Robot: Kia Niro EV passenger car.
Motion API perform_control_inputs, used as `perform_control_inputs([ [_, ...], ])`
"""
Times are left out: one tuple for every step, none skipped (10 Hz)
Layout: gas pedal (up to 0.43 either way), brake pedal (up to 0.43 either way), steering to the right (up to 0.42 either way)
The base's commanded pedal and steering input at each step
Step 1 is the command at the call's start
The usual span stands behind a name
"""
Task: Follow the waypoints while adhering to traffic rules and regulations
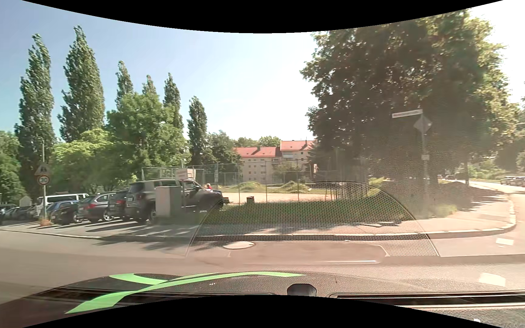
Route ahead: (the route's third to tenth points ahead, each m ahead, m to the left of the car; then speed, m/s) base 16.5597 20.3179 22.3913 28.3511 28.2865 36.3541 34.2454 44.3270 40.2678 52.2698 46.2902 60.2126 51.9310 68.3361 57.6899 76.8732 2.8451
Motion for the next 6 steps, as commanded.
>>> perform_control_inputs([
  [0.118, 0.000, -0.766],
  [0.118, 0.000, -0.763],
  [0.110, 0.000, -0.751],
  [0.098, 0.000, -0.732],
  [0.067, 0.000, -0.713],
  [0.047, 0.000, -0.685],
])
